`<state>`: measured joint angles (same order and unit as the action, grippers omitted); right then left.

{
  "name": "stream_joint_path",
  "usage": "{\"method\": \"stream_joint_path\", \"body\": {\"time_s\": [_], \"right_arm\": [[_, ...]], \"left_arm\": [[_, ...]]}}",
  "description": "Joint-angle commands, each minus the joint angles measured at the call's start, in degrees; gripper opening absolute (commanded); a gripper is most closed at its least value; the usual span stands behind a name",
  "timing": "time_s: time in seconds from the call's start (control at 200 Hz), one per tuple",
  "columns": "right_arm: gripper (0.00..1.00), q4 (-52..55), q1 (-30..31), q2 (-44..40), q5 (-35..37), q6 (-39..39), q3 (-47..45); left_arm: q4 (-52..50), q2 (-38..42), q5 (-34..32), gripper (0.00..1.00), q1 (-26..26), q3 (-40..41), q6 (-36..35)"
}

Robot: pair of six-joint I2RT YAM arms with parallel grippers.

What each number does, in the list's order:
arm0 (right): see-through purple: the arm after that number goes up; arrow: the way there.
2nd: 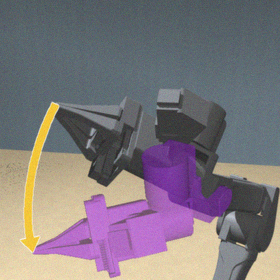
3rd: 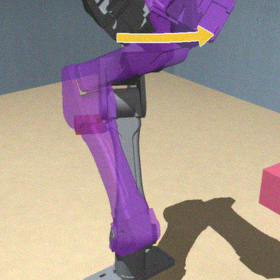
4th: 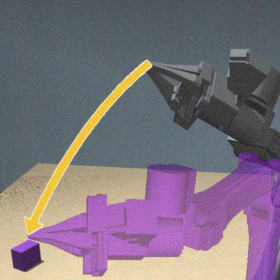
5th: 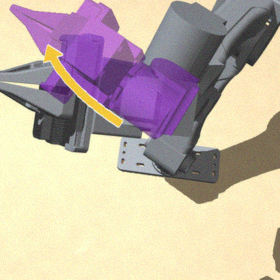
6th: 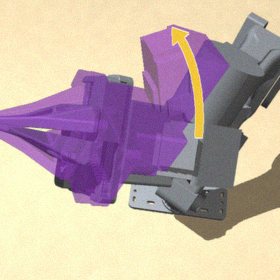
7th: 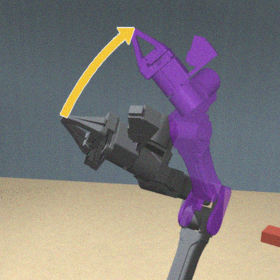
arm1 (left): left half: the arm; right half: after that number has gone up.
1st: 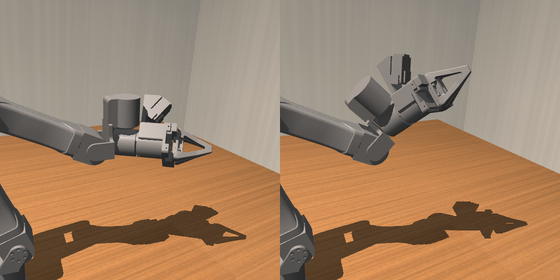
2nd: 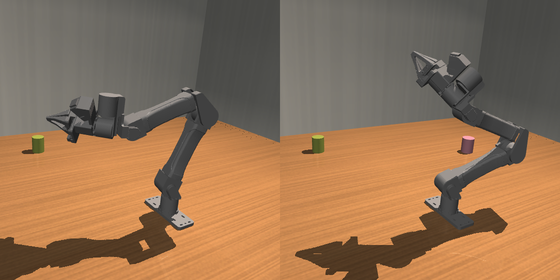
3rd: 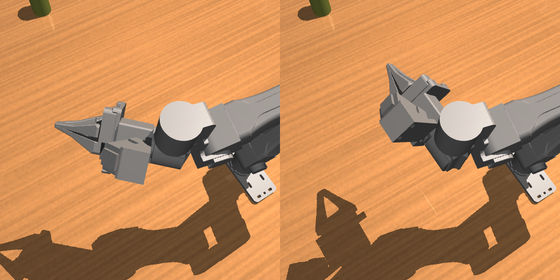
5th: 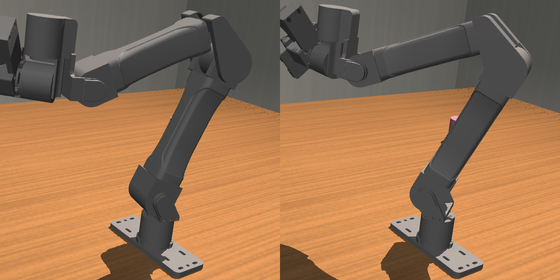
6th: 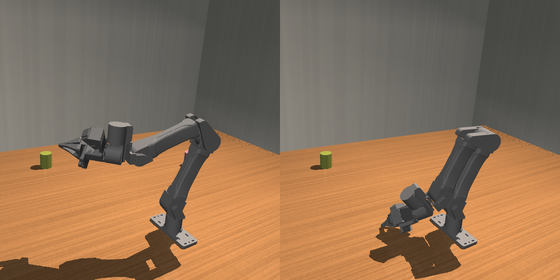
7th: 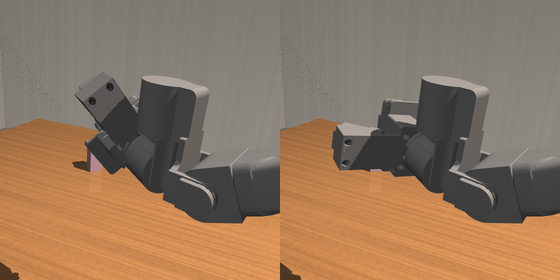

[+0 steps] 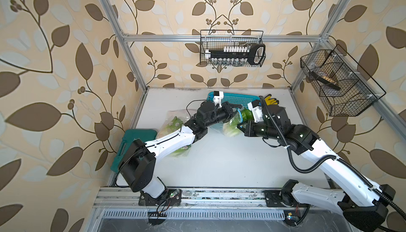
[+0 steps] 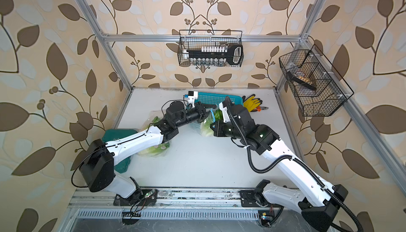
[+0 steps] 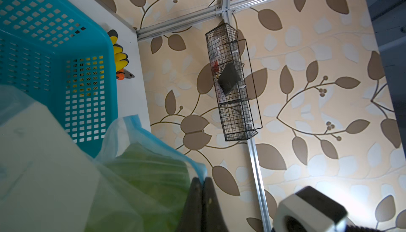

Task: Put the chinese cabbages into a zipper bag and zip it
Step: Adjust the zipper food storage bag at the center of the board.

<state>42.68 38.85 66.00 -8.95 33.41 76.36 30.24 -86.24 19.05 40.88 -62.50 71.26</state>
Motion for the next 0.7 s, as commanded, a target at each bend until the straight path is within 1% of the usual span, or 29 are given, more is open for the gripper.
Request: {"method": "stream_joint_path", "body": {"time_s": [0.0,0.1,0.215,0.275,0.345,0.425,0.535,0.605,0.695], "right_arm": [[0.03,12.8,-0.4,4.0,-4.5,-16.3,10.1],[0.02,18.9,-1.1,8.1,-7.2,-22.7,16.9],[0.01,19.4,-1.9,10.1,-11.4,-24.9,19.9],[0.00,20.1,-1.9,11.1,-12.7,-26.0,22.7],[0.00,22.3,-1.9,12.3,-12.8,-27.7,27.0],[0.00,24.0,-2.3,13.4,-11.9,-29.4,31.0],[0.00,26.5,-3.0,15.7,-12.6,-31.5,36.4],[0.00,25.9,-3.0,17.9,-12.9,-31.7,40.0],[0.00,26.8,-3.2,21.8,-16.4,-31.9,45.9]], "left_arm": [[2.9,5.7,-1.5,0.00,-0.4,-0.7,1.2],[4.1,8.2,-2.9,0.00,-0.4,1.0,1.0],[4.1,11.3,-6.9,0.00,-0.4,5.2,0.6],[4.6,12.1,-7.5,0.00,-0.4,6.4,0.8],[4.6,12.7,-6.6,0.00,-0.5,5.5,0.0],[1.8,13.4,-5.6,0.00,-0.5,2.9,-2.3],[-0.4,13.6,-4.5,0.00,-0.5,0.3,-6.0],[-2.3,14.1,-5.6,0.00,-0.5,0.2,-8.0],[-2.3,14.9,-6.9,0.00,-0.6,0.6,-8.1]]}}
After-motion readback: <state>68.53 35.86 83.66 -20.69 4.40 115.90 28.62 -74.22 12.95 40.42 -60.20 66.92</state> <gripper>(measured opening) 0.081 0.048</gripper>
